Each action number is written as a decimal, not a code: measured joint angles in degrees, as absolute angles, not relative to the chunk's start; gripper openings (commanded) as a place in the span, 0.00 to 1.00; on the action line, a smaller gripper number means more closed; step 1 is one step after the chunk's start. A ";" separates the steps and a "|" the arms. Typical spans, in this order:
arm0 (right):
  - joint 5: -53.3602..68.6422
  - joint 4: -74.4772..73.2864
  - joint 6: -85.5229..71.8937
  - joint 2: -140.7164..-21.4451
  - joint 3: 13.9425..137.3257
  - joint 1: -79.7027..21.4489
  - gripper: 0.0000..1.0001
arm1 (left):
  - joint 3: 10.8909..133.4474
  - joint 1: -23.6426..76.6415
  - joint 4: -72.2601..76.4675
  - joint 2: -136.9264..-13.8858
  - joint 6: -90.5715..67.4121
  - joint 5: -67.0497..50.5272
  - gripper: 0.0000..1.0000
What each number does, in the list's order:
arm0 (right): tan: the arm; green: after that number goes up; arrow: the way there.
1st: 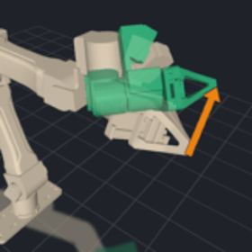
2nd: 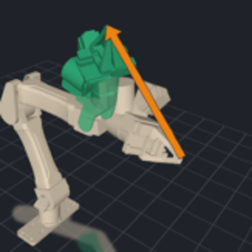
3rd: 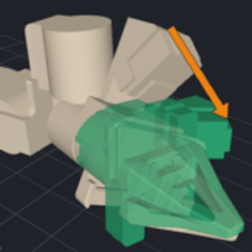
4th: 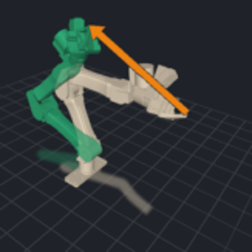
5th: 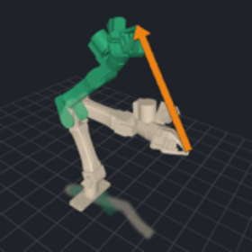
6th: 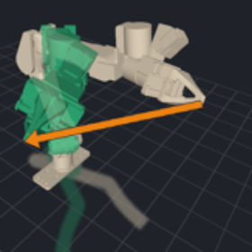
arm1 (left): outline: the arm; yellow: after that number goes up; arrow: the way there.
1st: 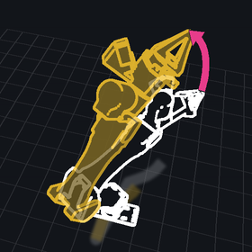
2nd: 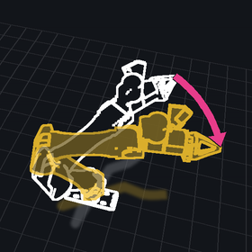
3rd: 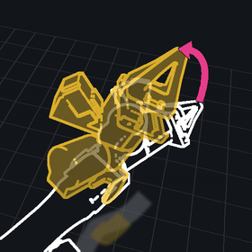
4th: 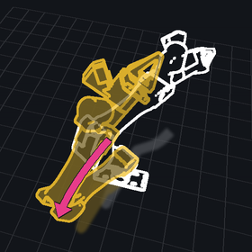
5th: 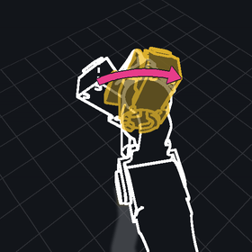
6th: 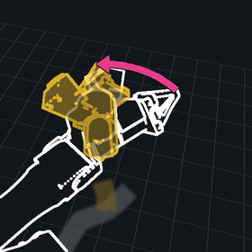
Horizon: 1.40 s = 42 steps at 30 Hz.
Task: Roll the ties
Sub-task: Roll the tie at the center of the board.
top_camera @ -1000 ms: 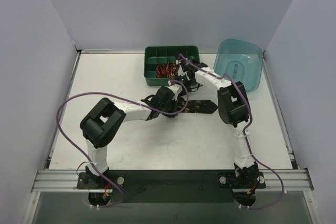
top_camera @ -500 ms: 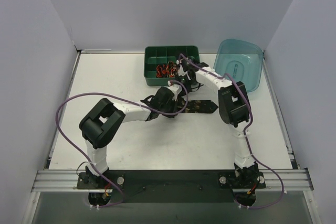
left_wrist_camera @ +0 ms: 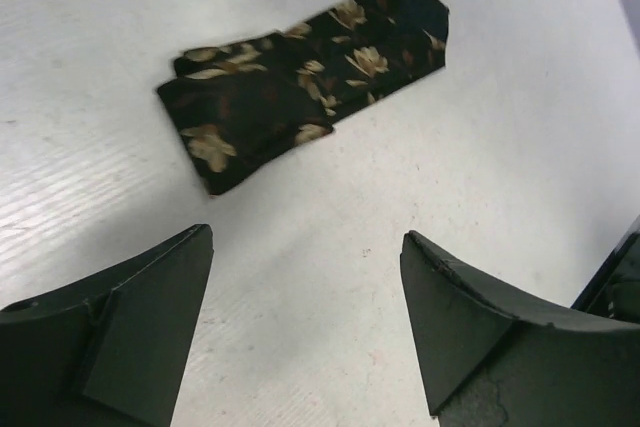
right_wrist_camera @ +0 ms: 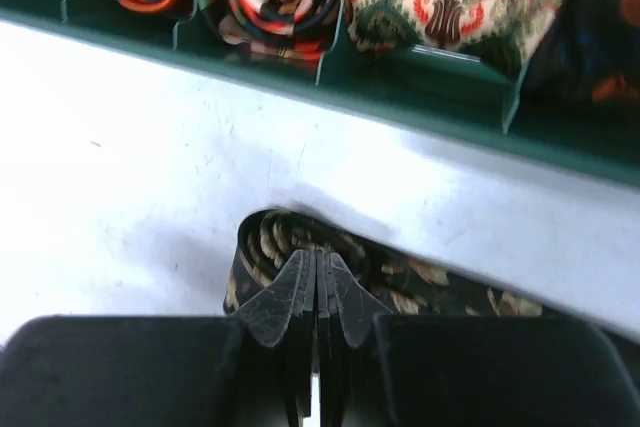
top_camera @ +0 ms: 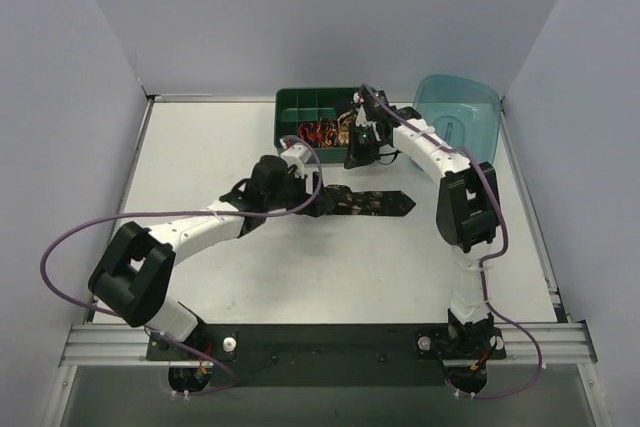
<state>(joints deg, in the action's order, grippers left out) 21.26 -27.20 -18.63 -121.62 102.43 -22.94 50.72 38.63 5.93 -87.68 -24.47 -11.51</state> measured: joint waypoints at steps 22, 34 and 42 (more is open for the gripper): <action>19.25 -26.94 -17.78 -112.90 87.79 -25.26 0.00 | 53.69 22.55 21.67 -110.61 -51.20 -33.58 0.90; 17.87 -26.74 -17.69 -112.97 87.61 -26.70 0.00 | 58.83 23.11 24.27 -116.20 -53.80 -34.83 0.81; 15.86 -26.02 -17.72 -115.13 87.61 -26.70 0.00 | 60.90 24.69 24.69 -117.95 -53.30 -34.74 0.77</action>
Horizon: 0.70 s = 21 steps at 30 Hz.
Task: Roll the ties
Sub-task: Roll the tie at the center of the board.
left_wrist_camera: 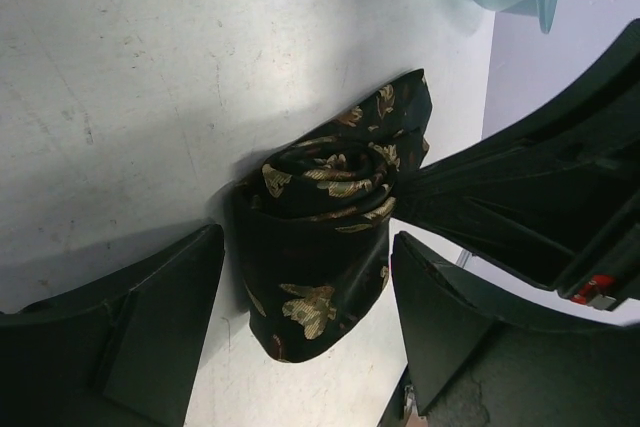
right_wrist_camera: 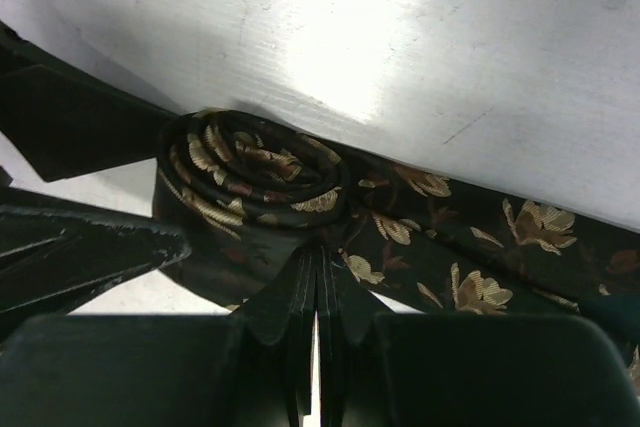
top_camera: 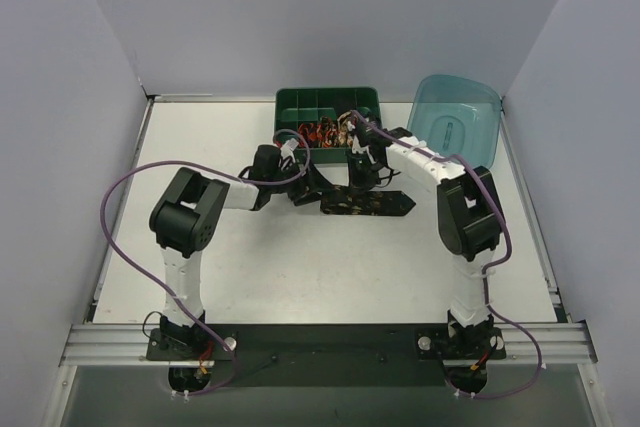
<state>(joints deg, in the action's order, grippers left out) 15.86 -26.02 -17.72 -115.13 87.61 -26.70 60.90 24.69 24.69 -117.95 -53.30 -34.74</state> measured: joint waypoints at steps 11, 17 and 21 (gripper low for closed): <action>15.81 -24.75 -17.93 -117.84 87.61 -26.70 0.00 | 61.39 26.24 24.47 -118.34 -52.07 -33.41 0.65; 15.84 -24.60 -18.09 -118.41 87.61 -26.68 0.00 | 61.87 26.92 24.05 -118.91 -51.75 -32.67 0.55; 15.92 -24.23 -18.31 -118.78 87.61 -26.70 0.00 | 62.85 26.92 21.74 -118.91 -50.98 -31.97 0.53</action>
<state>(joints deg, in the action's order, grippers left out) 15.92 -24.23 -18.31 -118.78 87.61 -26.70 62.85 26.92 21.74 -118.91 -50.98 -31.97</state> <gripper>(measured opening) 0.024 0.545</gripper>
